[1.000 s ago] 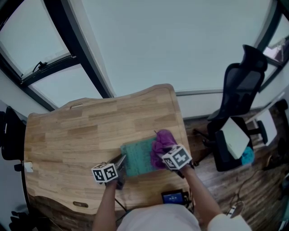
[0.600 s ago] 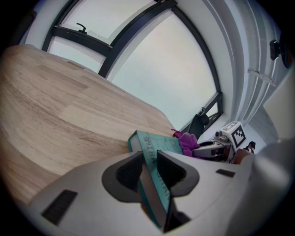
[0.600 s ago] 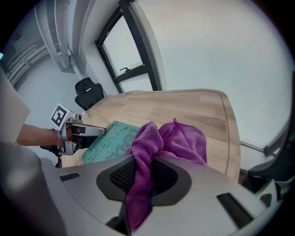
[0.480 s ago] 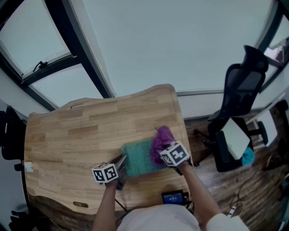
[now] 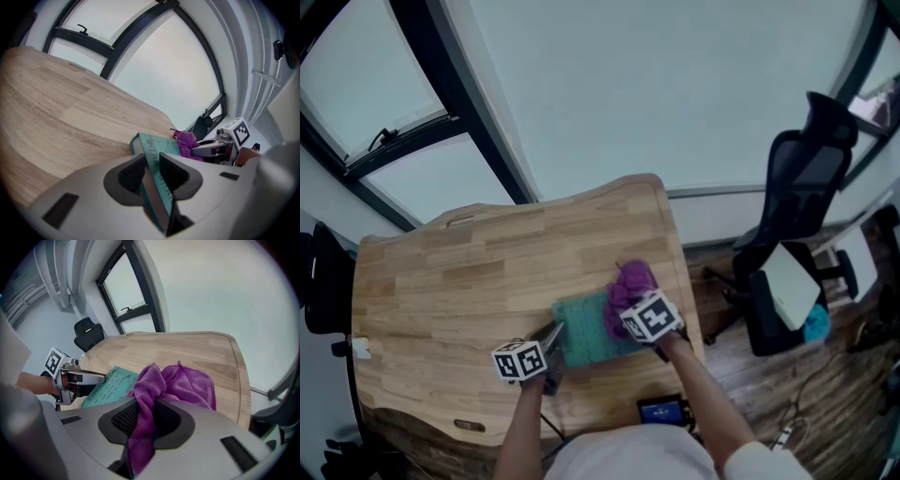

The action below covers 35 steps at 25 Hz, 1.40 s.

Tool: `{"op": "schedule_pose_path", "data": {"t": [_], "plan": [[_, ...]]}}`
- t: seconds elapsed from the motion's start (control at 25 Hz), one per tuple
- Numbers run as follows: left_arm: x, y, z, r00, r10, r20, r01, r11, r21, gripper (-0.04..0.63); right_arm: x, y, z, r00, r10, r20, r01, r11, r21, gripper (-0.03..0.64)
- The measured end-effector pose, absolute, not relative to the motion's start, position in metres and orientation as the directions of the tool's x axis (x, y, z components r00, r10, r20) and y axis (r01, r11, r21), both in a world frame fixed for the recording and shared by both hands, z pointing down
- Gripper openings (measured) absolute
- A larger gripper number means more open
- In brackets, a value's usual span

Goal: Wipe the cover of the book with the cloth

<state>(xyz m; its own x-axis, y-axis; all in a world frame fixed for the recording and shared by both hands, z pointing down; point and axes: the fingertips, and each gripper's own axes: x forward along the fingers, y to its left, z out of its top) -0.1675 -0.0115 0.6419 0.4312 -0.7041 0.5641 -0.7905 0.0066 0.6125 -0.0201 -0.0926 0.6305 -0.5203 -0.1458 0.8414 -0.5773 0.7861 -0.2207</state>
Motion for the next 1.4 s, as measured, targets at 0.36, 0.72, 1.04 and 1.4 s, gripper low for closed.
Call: {"op": "schedule_pose_path", "data": {"t": [0.36, 0.72, 1.04, 1.4], "plan": [[-0.168, -0.012, 0.641, 0.430, -0.704, 0.565, -0.792, 0.007, 0.611, 0.101, -0.037, -0.089, 0.628, -0.521, -0.134, 0.843, -0.564, 0.795, -0.222, 0.077], [-0.168, -0.011, 0.642, 0.429, -0.704, 0.566, -0.794, 0.006, 0.608, 0.100, -0.054, -0.086, 0.627, -0.527, -0.131, 0.840, -0.539, 0.816, -0.211, 0.077], [-0.168, -0.012, 0.641, 0.430, -0.704, 0.566, -0.792, 0.007, 0.610, 0.100, -0.095, -0.062, 0.612, -0.626, -0.048, 0.778, -0.454, 0.834, -0.314, 0.077], [-0.168, -0.011, 0.640, 0.429, -0.704, 0.566, -0.792, 0.008, 0.611, 0.100, -0.112, -0.046, 0.615, -0.610, 0.002, 0.792, -0.401, 0.862, -0.311, 0.077]]}}
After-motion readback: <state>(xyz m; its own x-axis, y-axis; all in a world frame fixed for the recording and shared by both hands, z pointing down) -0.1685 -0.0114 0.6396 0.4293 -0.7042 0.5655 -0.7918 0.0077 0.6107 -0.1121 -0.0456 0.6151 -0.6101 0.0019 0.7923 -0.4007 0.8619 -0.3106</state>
